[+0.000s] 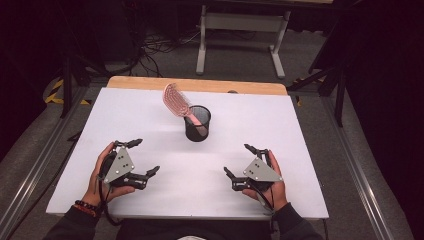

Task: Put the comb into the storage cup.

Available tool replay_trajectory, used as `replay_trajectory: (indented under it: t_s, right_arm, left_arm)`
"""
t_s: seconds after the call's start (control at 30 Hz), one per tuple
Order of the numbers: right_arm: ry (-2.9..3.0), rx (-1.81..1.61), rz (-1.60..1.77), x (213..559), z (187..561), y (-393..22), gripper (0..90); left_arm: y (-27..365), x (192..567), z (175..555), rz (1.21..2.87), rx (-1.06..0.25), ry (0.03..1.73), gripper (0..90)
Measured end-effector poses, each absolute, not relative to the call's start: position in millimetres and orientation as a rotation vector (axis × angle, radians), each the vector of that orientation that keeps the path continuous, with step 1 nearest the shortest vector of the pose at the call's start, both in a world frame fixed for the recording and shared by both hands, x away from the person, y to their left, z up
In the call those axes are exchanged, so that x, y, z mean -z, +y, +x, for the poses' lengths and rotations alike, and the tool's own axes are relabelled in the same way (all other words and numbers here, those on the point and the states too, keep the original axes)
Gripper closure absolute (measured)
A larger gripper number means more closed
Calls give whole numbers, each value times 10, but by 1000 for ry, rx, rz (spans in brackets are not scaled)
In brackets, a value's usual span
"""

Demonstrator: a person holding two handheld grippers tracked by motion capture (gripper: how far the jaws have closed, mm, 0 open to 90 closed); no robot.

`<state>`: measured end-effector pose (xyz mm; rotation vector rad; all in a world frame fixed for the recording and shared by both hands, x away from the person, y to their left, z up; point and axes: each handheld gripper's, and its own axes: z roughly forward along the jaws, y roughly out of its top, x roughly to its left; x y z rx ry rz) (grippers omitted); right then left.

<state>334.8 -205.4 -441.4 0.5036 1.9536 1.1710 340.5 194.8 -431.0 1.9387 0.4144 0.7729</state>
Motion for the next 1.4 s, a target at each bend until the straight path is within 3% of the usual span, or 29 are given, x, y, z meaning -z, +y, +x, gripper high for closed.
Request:
replay_trajectory:
  t_s: [0.57,1.4]
  right_arm:
    - [1959,-1167,502,4420,3345,-2042,74]
    - [1952,-1184,535,4415,3348,-2096,72]
  left_arm:
    - [2171,4517,3348,1996,-758,453,44]
    - [2437,4712,3309,1953,-697,573,40]
